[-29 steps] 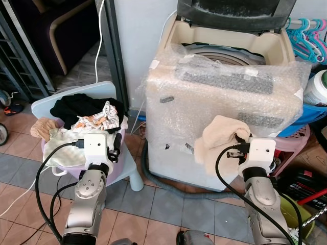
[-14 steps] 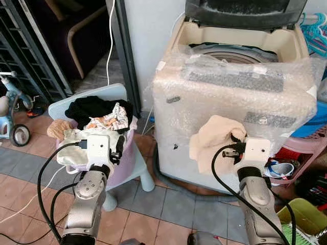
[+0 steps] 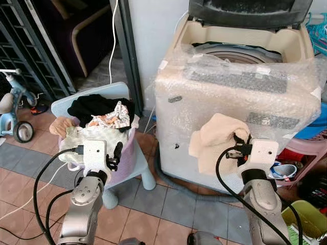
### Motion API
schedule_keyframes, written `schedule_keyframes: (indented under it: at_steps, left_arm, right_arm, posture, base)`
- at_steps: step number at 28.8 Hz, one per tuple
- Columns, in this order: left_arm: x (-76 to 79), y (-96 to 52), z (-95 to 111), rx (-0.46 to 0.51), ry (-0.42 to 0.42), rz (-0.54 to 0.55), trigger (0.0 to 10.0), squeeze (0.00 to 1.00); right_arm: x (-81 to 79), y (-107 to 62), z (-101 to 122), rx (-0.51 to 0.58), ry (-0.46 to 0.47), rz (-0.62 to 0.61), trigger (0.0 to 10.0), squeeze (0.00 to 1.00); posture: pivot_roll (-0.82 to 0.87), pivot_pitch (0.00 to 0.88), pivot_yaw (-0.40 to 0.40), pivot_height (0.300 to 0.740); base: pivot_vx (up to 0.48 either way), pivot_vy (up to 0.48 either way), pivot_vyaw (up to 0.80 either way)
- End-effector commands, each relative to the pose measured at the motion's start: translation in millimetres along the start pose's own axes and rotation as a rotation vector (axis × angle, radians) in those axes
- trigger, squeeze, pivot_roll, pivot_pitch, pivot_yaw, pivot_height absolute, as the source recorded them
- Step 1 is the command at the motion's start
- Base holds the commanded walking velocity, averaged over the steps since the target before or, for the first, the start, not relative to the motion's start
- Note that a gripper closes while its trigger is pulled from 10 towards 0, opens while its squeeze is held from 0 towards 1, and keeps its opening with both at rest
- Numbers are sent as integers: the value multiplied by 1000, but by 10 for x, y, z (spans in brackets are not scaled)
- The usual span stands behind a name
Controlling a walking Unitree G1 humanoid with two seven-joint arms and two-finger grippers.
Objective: Clothes washing
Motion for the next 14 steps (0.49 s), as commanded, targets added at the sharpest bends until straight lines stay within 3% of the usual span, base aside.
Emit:
schedule_keyframes:
  at_steps: [1, 14]
  left_arm:
    - [-57, -13, 54, 8, 7, 6, 10000, 0]
    - [7, 7, 49, 3, -5, -5, 10000, 0]
  right_arm:
    - [8, -1, 76, 25, 1, 8, 10000, 0]
    - [36, 27, 107, 24, -9, 11, 10000, 0]
  posture:
    - [-42, 32, 70, 740]
    - [-51, 25, 60, 740]
  base:
    - [0, 0, 0]
    - [0, 0, 0]
Point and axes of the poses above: a point about 5 cm out from each wrist's last joint towards the gripper, its own y axis pointing out of the wrist towards the gripper, its own z axis along the axis of the wrist's last joint, x = y × z, the point moved 4 cm from there along y, pointing out of the wrist towards the gripper, and after that the axes turned 12 degrees about -y, right-handed, at the moved point
